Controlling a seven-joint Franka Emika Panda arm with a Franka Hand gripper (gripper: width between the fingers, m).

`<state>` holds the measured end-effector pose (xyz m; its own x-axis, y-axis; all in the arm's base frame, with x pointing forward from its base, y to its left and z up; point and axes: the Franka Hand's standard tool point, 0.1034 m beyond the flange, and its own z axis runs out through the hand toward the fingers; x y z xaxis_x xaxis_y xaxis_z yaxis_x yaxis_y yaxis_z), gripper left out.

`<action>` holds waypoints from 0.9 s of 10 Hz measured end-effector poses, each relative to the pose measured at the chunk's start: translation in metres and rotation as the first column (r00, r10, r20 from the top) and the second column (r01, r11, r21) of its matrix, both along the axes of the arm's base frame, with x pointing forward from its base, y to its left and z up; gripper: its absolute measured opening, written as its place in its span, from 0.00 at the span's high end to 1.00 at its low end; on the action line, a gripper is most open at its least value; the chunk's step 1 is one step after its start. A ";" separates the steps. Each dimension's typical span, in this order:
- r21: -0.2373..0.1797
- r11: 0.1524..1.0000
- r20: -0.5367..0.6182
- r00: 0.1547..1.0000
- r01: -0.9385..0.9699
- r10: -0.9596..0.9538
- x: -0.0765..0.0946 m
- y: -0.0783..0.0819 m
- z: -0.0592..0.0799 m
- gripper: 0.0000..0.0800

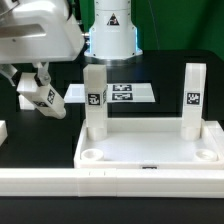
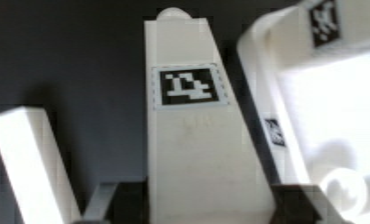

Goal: Assemble desk

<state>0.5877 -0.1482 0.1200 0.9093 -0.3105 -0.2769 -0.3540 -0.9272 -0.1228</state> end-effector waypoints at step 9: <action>-0.084 0.996 0.214 0.977 0.007 0.011 0.038 0.039 0.050 0.63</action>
Offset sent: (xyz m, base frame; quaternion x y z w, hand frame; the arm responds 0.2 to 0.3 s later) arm 0.0085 0.0135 0.0282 -0.0422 0.1146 -0.0103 0.9925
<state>0.6262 -0.1093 0.1699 0.9453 -0.3224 -0.0488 -0.3260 -0.9381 -0.1169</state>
